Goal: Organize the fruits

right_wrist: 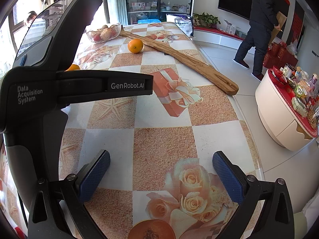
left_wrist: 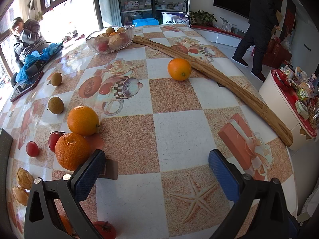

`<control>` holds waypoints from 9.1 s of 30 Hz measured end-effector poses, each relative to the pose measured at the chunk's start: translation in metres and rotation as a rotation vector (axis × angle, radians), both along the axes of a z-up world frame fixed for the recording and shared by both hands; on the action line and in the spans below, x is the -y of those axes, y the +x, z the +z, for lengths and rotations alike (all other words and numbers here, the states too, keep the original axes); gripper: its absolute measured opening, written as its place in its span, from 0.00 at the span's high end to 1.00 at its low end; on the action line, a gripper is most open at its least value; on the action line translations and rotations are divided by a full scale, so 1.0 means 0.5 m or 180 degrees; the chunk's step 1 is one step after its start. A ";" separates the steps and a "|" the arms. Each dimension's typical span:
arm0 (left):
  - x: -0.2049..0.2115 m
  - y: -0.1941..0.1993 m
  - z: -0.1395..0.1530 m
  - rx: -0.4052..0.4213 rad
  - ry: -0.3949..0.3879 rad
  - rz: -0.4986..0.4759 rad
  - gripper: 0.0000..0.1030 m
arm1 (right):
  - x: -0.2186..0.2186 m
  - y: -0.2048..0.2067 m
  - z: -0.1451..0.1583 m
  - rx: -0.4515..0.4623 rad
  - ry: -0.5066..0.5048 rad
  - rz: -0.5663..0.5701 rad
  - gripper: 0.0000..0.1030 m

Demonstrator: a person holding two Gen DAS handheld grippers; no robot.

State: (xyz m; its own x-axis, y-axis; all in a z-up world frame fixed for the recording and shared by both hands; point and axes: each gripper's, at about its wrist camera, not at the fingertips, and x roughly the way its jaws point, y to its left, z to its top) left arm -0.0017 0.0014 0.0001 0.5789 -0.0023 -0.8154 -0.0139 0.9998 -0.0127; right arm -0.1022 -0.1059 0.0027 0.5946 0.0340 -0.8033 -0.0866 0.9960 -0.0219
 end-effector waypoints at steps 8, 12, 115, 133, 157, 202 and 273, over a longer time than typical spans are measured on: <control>0.000 0.000 0.000 0.0000 0.0000 0.0000 0.00 | -0.001 0.002 0.000 0.0002 0.0000 0.0008 0.00; -0.001 0.000 0.000 0.0000 0.0001 0.0000 0.00 | -0.002 0.002 0.000 0.0004 0.0001 0.0012 0.00; -0.364 -0.282 0.010 0.0293 0.0026 0.0690 0.59 | -0.333 0.129 0.012 -0.0425 -0.0045 0.0841 0.46; -0.367 -0.286 0.011 0.0307 -0.0013 0.0684 0.59 | -0.127 0.008 0.012 0.0142 0.0246 0.0461 0.77; -0.383 -0.292 0.014 0.0289 -0.0182 0.0683 0.71 | -0.129 0.006 0.012 0.0066 0.0195 0.0490 0.77; -0.748 -0.404 0.105 -0.0158 -0.0291 0.1692 0.71 | -0.621 0.014 0.130 -0.0897 0.0828 0.2040 0.77; -0.387 -0.162 0.018 0.0076 0.0100 0.0500 0.73 | -0.303 -0.006 -0.003 -0.0340 -0.0002 0.1121 0.00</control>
